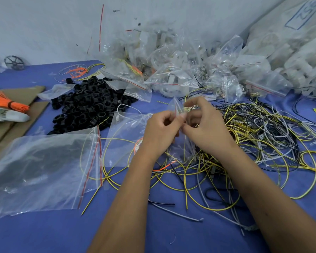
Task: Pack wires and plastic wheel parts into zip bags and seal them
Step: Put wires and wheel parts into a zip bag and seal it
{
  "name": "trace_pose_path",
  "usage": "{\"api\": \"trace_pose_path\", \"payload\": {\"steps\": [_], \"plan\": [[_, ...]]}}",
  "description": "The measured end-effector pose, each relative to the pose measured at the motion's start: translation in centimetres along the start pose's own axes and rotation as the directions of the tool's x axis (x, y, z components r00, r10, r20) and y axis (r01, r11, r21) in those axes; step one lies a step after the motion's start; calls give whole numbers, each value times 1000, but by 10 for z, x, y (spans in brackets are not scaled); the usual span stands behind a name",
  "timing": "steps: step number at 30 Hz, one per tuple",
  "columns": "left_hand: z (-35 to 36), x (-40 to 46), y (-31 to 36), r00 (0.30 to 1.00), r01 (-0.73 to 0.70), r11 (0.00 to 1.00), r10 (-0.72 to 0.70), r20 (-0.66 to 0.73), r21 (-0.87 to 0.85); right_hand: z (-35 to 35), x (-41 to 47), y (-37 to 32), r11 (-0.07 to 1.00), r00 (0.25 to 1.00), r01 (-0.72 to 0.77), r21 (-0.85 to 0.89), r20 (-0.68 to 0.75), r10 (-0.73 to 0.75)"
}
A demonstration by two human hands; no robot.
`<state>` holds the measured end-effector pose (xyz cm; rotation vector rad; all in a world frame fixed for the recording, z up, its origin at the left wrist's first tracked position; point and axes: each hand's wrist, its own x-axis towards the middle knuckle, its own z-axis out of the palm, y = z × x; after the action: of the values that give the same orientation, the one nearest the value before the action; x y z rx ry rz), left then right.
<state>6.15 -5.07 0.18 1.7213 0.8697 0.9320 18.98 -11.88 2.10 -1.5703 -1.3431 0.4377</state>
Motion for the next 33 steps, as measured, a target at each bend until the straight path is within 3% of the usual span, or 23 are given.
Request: {"api": "trace_pose_path", "payload": {"steps": [4,7,10,13,16,18,21,27,33], "plan": [[1,1,-3,999,9,999,-7,-45,52,2,0,1,995,998,50,-88,-39,-53],[-1,0,1,998,6,1000,-6,-55,0,-1,2,4,988,986,40,-146,-154,-63],[-7,0,6,992,-19,994,6,-123,-106,-9,4,9,947,955,21,-319,-275,-114],[-15,1,11,974,-82,981,41,-225,-178,-17,5,7,843,899,104,-528,-313,-307],[-14,1,14,961,-97,980,47,-271,-176,-15,5,-2,756,836,326,-568,-199,-511],[-11,0,16,960,-92,982,44,-277,-166,-8,3,-6,696,833,425,-579,-52,-551],[-10,-3,22,960,-114,978,63,-271,-176,-3,3,-5,700,880,406,-587,43,-474],[-8,-8,38,983,-158,955,128,-134,-250,-3,3,2,787,980,170,-593,14,-201],[-5,-13,45,973,-230,960,223,-61,-157,1,1,2,790,927,344,-507,318,-199]]}}
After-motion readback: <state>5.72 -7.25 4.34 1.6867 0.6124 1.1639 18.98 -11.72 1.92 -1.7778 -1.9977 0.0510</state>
